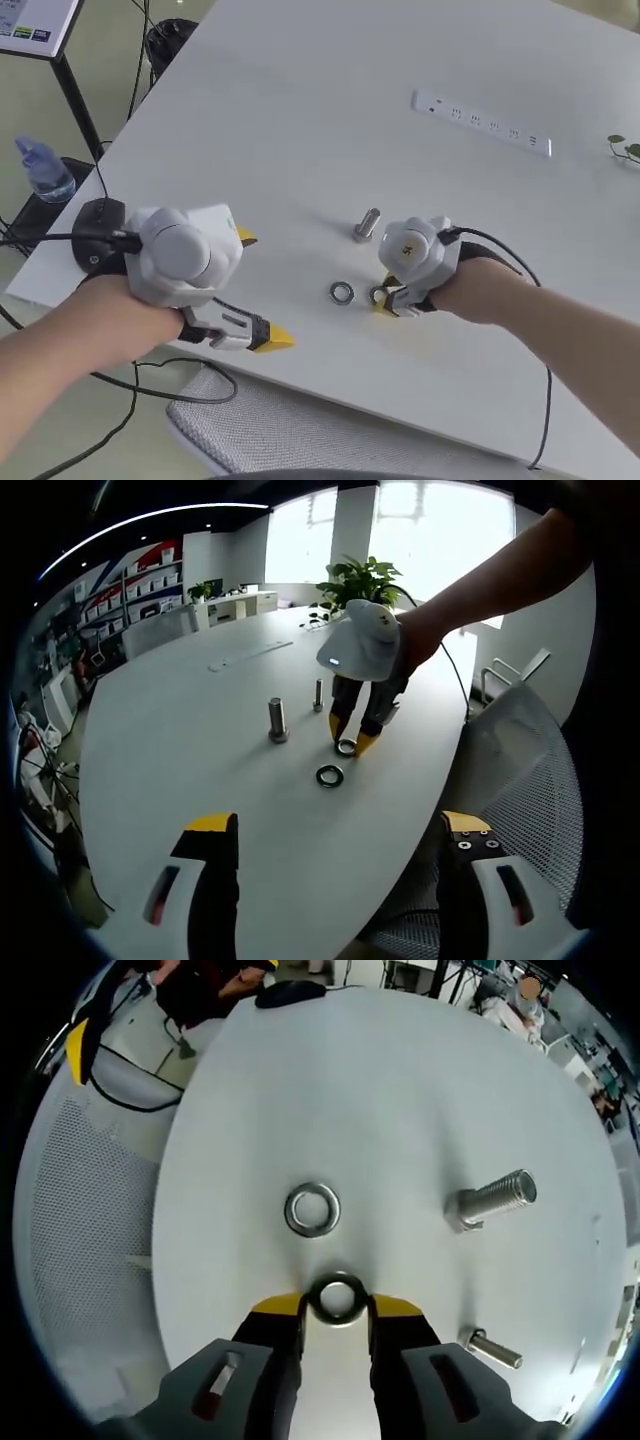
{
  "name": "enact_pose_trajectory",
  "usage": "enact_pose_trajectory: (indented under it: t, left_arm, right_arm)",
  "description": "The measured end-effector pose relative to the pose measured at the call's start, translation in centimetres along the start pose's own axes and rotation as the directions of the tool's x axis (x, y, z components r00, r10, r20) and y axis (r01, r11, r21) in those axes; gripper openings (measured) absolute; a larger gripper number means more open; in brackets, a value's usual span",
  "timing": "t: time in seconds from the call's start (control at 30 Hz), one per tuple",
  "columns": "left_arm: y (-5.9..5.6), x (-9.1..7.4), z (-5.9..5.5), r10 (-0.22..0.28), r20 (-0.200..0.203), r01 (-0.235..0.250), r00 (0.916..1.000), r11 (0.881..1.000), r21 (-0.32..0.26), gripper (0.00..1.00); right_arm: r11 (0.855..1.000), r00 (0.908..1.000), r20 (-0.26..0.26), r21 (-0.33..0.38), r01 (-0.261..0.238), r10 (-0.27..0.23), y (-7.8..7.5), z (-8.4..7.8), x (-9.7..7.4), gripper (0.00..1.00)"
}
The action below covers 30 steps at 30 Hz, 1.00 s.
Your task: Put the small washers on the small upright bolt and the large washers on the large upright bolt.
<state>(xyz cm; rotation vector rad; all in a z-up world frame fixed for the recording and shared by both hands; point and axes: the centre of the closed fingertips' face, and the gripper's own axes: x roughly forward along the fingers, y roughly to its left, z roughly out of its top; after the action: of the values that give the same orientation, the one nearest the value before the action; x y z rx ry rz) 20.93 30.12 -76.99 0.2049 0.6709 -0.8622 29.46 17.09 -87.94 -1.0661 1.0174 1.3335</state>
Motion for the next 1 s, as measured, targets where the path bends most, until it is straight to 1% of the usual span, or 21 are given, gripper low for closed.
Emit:
enact_pose_trajectory:
  t: [0.1, 0.17, 0.3, 0.37, 0.47, 0.57, 0.63, 0.7, 0.8, 0.87, 0.93, 0.97, 1.0]
  left_arm:
    - [-0.1, 0.0, -0.1, -0.001, -0.003, 0.001, 1.0, 1.0, -0.001, 0.81]
    - [-0.1, 0.0, -0.3, -0.002, -0.008, 0.002, 1.0, 1.0, -0.001, 0.81]
    - [-0.3, 0.0, -0.4, -0.004, -0.009, 0.004, 0.9999, 1.0, -0.002, 0.8]
    - [-0.3, 0.0, -0.4, -0.005, -0.011, 0.005, 0.9999, 1.0, 0.0, 0.8]
    - [-0.4, -0.1, -0.1, -0.005, -0.013, 0.005, 0.9999, 1.0, 0.005, 0.8]
    - [-0.3, -0.2, 0.0, 0.0, -0.014, 0.0, 0.9999, 1.0, 0.006, 0.79]
    - [-0.2, -0.2, 0.0, 0.005, -0.011, -0.005, 0.9999, 1.0, 0.002, 0.79]
    - [-0.2, -0.2, 0.0, 0.006, -0.013, -0.006, 0.9999, 1.0, 0.003, 0.79]
    - [-0.4, -0.2, 0.2, 0.007, -0.011, -0.007, 0.9999, 1.0, 0.004, 0.79]
    - [-0.6, -0.1, 0.4, 0.008, -0.009, -0.008, 0.9999, 1.0, 0.008, 0.79]
    - [-0.7, 0.0, 0.7, 0.008, -0.007, -0.008, 0.9999, 1.0, 0.006, 0.79]
    - [-0.8, 0.0, 0.8, 0.008, -0.005, -0.008, 1.0, 1.0, 0.005, 0.79]
    - [-0.9, 0.0, 0.9, 0.008, -0.003, -0.008, 1.0, 1.0, 0.006, 0.79]
  right_arm:
    - [1.0, 0.9999, -0.01, -0.009, -0.007, 0.007, 0.0, 0.0, 0.0, 0.26]
    - [0.999, 0.9994, -0.03, -0.047, -0.019, 0.018, 0.0, -0.1, 0.0, 0.26]
    - [0.995, 0.9977, -0.065, -0.096, -0.027, 0.021, 0.1, -0.1, 0.1, 0.26]
    - [0.996, 0.997, -0.075, -0.088, -0.024, 0.018, 0.1, -0.1, 0.2, 0.25]
    - [0.993, 0.9973, -0.073, -0.121, -0.017, 0.008, 0.1, -0.2, 0.2, 0.24]
    - [0.994, 0.998, -0.063, -0.107, -0.01, 0.004, 0.1, -0.1, 0.1, 0.23]
    - [0.995, 0.9985, -0.053, -0.096, -0.016, 0.011, -0.1, -0.2, 0.1, 0.22]
    - [0.996, 0.9984, -0.054, -0.085, -0.021, 0.017, -0.1, -0.1, -0.1, 0.21]
    - [0.995, 0.998, -0.062, -0.095, -0.022, 0.016, 0.0, -0.1, 0.1, 0.21]
    - [0.993, 0.9988, -0.048, -0.114, -0.014, 0.009, 0.1, -0.1, 0.0, 0.2]
    - [0.995, 0.9992, -0.04, -0.1, -0.012, 0.008, 0.0, -0.2, -0.1, 0.2]
    - [0.997, 0.9992, -0.039, -0.08, -0.015, 0.012, -0.1, -0.2, -0.1, 0.2]
    - [0.997, 0.9991, -0.039, -0.079, -0.018, 0.015, -0.2, -0.2, 0.0, 0.2]
